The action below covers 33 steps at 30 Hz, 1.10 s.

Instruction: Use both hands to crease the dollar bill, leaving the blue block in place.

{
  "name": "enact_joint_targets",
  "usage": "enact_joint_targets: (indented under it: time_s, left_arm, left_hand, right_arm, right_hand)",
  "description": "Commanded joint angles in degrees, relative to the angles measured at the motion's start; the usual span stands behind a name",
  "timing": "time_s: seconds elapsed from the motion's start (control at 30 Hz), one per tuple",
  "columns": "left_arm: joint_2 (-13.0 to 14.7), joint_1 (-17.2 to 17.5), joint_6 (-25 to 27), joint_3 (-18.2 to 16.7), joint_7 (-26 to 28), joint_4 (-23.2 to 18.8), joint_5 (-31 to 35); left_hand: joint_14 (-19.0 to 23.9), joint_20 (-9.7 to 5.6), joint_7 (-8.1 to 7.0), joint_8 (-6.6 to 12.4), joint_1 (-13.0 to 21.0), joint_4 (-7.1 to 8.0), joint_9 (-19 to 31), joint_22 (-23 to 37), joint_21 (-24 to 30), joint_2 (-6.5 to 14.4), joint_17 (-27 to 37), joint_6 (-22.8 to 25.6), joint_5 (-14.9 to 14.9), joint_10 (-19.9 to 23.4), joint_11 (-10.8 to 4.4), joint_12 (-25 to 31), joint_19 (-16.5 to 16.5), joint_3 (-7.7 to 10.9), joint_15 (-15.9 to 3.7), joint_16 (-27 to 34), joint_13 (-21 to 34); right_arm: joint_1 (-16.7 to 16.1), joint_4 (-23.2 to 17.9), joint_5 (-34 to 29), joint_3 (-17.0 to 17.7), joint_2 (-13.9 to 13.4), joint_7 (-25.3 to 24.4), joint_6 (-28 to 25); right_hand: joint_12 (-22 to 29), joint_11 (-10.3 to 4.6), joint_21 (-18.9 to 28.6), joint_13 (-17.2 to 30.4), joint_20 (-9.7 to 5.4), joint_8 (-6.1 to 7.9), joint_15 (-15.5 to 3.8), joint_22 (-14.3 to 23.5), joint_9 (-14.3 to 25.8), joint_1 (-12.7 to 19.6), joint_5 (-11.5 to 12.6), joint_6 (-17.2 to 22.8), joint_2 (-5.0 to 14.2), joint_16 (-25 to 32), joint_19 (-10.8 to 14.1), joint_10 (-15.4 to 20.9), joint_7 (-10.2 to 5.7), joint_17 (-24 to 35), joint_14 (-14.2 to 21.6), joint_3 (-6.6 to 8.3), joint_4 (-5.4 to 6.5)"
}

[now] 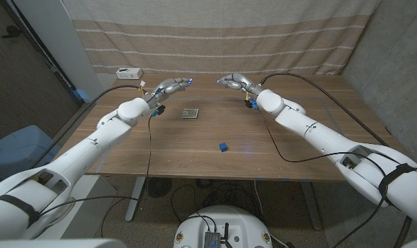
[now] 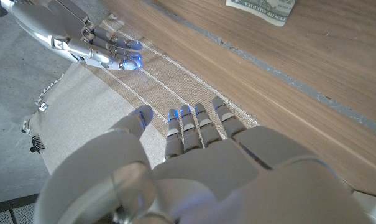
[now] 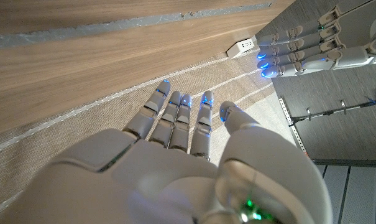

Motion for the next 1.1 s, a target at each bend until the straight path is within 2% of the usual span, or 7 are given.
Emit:
enact_joint_targets:
  time_s: [0.03, 0.4, 0.63, 0.87, 1.1]
  left_arm:
    - [-0.99, 0.23, -2.00, -0.75, -0.25, 1.71, -2.41]
    - [-1.12, 0.08, -2.37, -0.80, -1.23, 2.19, -3.47]
    - [-1.90, -0.10, -3.46, -0.94, -1.87, 3.39, -4.55]
    - [-3.83, -2.05, -6.30, -0.58, -4.19, 7.77, -5.71]
    - [-7.22, -5.76, -11.41, 0.06, -8.38, 16.36, -7.25]
  left_hand:
    - [0.35, -0.49, 0.12, 0.25, -0.57, 0.44, -0.02, 0.09, 0.24, -0.15, 0.00, 0.28, -0.29, 0.26, 0.29, 0.23, -0.08, 0.20, 0.08, 0.30, 0.07]
    - [0.13, -0.73, -0.26, 0.00, -0.99, 0.38, -0.06, 0.08, 0.26, -0.21, -0.06, -0.48, -0.79, 0.02, 0.29, 0.18, -0.07, 0.27, 0.30, 0.17, 0.03]
    - [0.01, -1.16, 0.16, -0.39, -1.27, 0.20, -0.11, 0.07, 0.37, -0.15, -0.12, -1.92, -1.26, 0.01, 0.20, 0.22, 0.17, 0.47, 0.07, 0.11, -0.02]
    - [-0.03, -1.39, 0.05, -0.29, -1.53, 0.15, -0.14, 0.06, 0.40, -0.12, -0.13, -2.04, -1.59, -0.10, 0.18, 0.20, 0.22, 0.57, 0.03, 0.10, -0.05]
    - [-0.40, -1.38, -0.03, -0.21, -1.82, 0.18, -0.17, 0.06, 0.41, -0.06, -0.13, -2.13, -1.90, -0.50, 0.11, 0.07, 0.23, 0.67, 0.21, -0.03, -0.08]
  right_arm:
    - [-2.05, -0.25, 4.65, 2.41, -0.33, -0.46, 0.53]
    - [-5.48, -3.50, 7.71, 4.49, -1.53, -2.26, -0.92]
    - [-7.45, -5.84, 9.18, 5.89, -2.50, -3.70, -1.85]
    - [-9.59, -8.58, 10.52, 7.43, -3.30, -5.80, -3.09]
    - [-12.14, -12.28, 11.96, 9.08, -3.83, -8.88, -6.13]
  right_hand:
    - [0.48, 0.38, 0.00, 0.10, 0.21, 0.36, 0.26, 0.09, 0.15, 0.28, 0.16, 0.21, 0.00, 0.15, 0.17, 0.26, 0.67, 0.18, 0.22, -0.16, -0.01]
    - [0.53, 0.61, 0.04, 0.10, 0.33, 0.37, 0.43, 0.10, 0.15, 0.15, 0.19, 0.34, 0.06, 0.16, 0.32, 0.41, 1.04, 0.22, 0.28, -0.15, 0.17]
    - [0.57, 0.73, 0.10, 0.09, 0.47, 0.35, 0.57, 0.11, 0.14, 0.11, 0.23, 0.39, 0.08, 0.19, 0.53, 0.54, 1.12, 0.20, 0.49, -0.06, 0.25]
    - [0.63, 1.23, 0.16, 0.09, 0.60, 0.36, 0.84, 0.12, 0.14, 0.01, 0.26, 0.47, 0.05, 0.22, 0.72, 0.74, 1.29, 0.18, 0.71, -0.01, 0.38]
    - [0.67, 1.07, 0.18, 0.09, 0.70, 0.33, 1.01, 0.13, 0.13, -0.06, 0.28, 0.49, 0.03, 0.24, 0.82, 0.90, 1.51, 0.20, 0.82, 0.00, 0.46]
